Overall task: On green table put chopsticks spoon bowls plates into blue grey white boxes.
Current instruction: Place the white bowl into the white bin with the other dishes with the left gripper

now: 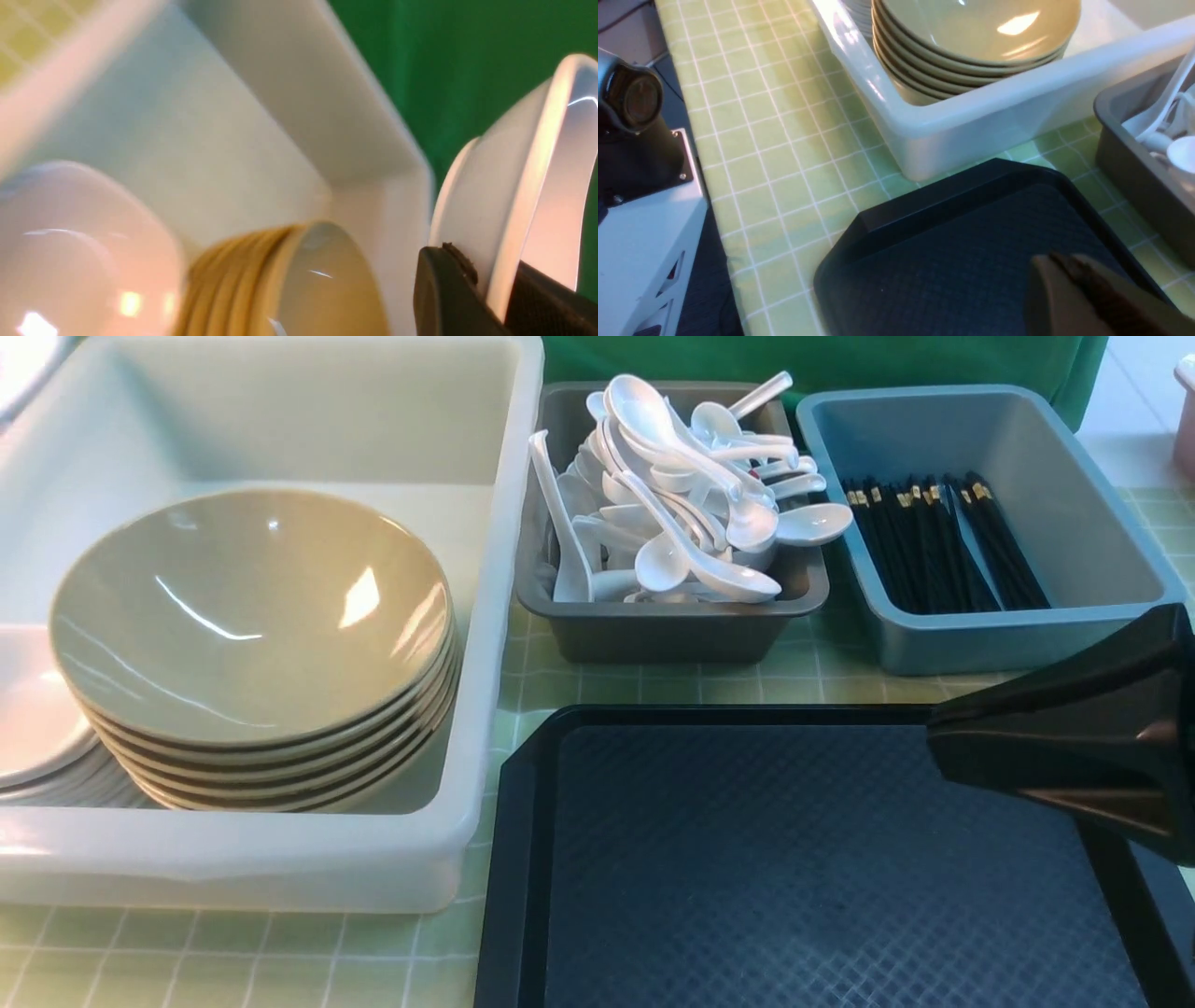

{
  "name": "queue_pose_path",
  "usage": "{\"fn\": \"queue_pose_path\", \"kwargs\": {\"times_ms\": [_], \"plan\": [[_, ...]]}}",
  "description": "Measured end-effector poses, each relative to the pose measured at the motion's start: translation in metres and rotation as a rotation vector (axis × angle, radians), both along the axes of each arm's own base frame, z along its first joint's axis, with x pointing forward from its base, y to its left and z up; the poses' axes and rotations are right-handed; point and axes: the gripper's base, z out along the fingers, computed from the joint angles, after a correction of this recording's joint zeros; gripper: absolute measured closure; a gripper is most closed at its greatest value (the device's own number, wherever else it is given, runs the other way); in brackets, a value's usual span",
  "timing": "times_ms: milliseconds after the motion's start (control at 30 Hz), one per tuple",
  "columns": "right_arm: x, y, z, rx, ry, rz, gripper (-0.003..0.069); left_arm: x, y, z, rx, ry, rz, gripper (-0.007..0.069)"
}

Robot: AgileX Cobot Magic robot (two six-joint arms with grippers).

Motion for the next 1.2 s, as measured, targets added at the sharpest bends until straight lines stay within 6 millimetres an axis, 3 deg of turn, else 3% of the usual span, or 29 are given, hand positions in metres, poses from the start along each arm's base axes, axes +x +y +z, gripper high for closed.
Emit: {"fn": "queue_pose_path", "kwargs": {"times_ms": [200, 400, 567, 700, 833, 1067, 1100, 1133, 1200], "plan": [[0.000, 0.000, 0.000, -0.003, -0.005, 0.003, 0.0631, 0.001, 0.028, -0.034, 0.011, 0.236, 0.142, 0.0610], [0.000, 0.000, 0.000, -0.004, -0.004, 0.004, 0.0629, -0.001, 0.042, -0.056, 0.016, 0.423, 0.235, 0.0607], [0.000, 0.000, 0.000, -0.004, -0.006, 0.005, 0.0622, 0.013, 0.035, -0.078, 0.018, 0.575, 0.210, 0.0601], [0.000, 0.000, 0.000, -0.004, -0.006, 0.005, 0.0622, 0.023, 0.026, -0.088, 0.035, 0.644, 0.172, 0.0544], [0.000, 0.000, 0.000, -0.004, -0.004, 0.005, 0.0621, 0.025, 0.023, -0.090, 0.056, 0.670, 0.175, 0.0444], [0.000, 0.000, -0.001, -0.010, -0.001, 0.007, 0.0613, 0.022, 0.022, -0.087, 0.070, 0.684, 0.170, 0.0158], [0.000, 0.000, -0.001, -0.010, -0.001, 0.007, 0.0613, 0.022, 0.022, -0.087, 0.073, 0.685, 0.170, 0.0148], [0.000, 0.000, -0.001, -0.014, -0.003, 0.006, 0.0612, 0.019, 0.020, -0.078, 0.102, 0.676, 0.167, 0.0078], [0.000, 0.000, -0.001, -0.015, -0.004, 0.006, 0.0612, 0.015, 0.017, -0.066, 0.134, 0.654, 0.163, 0.0025]]}}
